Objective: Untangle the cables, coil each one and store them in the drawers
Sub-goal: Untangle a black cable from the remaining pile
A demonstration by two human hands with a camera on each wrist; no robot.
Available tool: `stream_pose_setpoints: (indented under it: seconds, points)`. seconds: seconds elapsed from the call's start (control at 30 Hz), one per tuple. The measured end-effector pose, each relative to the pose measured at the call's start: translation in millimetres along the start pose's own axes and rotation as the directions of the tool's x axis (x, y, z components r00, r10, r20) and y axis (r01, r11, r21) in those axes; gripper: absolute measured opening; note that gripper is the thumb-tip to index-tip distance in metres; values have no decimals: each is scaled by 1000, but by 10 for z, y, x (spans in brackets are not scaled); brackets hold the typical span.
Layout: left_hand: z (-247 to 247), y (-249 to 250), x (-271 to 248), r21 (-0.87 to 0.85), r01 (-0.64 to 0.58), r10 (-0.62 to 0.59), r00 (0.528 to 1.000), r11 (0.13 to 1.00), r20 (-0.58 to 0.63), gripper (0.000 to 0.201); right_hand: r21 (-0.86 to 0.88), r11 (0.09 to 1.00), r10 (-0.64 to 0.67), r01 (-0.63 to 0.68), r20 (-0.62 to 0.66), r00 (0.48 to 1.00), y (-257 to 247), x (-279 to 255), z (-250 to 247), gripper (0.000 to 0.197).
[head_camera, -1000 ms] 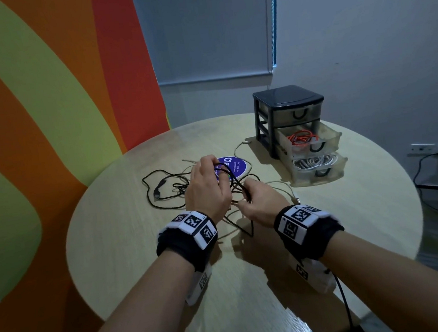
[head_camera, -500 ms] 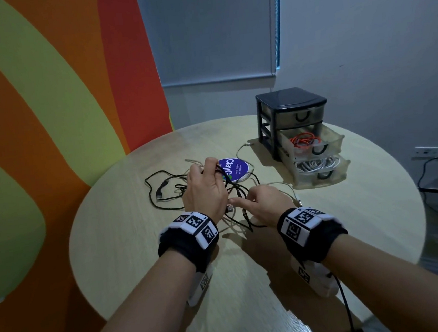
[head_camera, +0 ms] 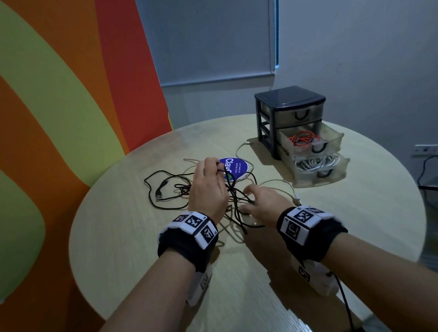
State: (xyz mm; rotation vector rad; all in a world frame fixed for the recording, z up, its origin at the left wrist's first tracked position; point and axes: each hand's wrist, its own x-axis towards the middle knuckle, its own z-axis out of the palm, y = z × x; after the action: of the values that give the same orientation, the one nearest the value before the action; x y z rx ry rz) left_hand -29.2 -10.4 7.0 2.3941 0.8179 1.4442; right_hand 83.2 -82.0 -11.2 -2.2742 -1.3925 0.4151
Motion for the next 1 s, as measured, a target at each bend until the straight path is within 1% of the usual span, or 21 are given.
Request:
stream_pose_setpoints:
  seconds: [0.07,0.17,0.23,0.3,0.37,0.43,0.5,0.6,0.67,0.7,0.77,0.83,0.9,0.97,1.0]
  points:
    - [-9,11,-4,-53,-34,35,999,998,4,41,-6,998,-59,59,69,996,-4,8,9,45]
    - [-27,28,-4,-96,-69,72,997,993,27,37,36,985,-174,171,116,978,-20,-4,-9,41]
    - [-32,39,-12,-83,-82,87,995,993,50,36,77,966,-255,248,105,961,-43,-26,-11,39]
    - [-29,34,-14,-67,-74,78,995,995,64,31,134,949,-295,287,50,954,-67,-42,-4,34]
    - [-32,34,-15,-76,-57,62,996,995,71,25,226,932,-294,284,12,956,-83,-60,-4,31]
    - [-50,55,-26,-97,-62,68,996,993,65,25,285,917,-298,281,19,954,-90,-73,5,21]
    - [-72,85,-39,-94,-92,97,994,991,49,24,260,923,-299,283,26,954,-93,-81,4,13]
    - [-63,86,-44,-57,-118,121,992,991,46,23,191,955,-228,227,-20,974,-87,-59,-17,21]
    - [-55,86,-31,-28,-75,77,994,997,74,23,193,962,-180,195,-91,979,-64,-45,-32,25]
    - [-60,97,-22,5,-24,24,994,1000,105,24,193,966,-149,173,-130,980,-57,-48,-43,26]
    - [-62,111,4,139,111,-134,977,984,164,29,154,980,-88,123,-215,973,-46,-63,-75,28]
    - [-54,95,31,278,206,-262,948,938,180,35,69,993,-74,98,-292,954,-41,-72,-103,29]
    - [-37,63,40,347,211,-293,934,914,205,46,-8,996,-90,92,-293,952,-52,-68,-114,31]
    - [-15,35,38,391,162,-273,930,906,247,53,-35,996,-92,85,-254,963,-61,-62,-105,32]
    - [-5,28,33,418,121,-252,928,900,275,51,-30,996,-90,85,-244,966,-61,-60,-97,32]
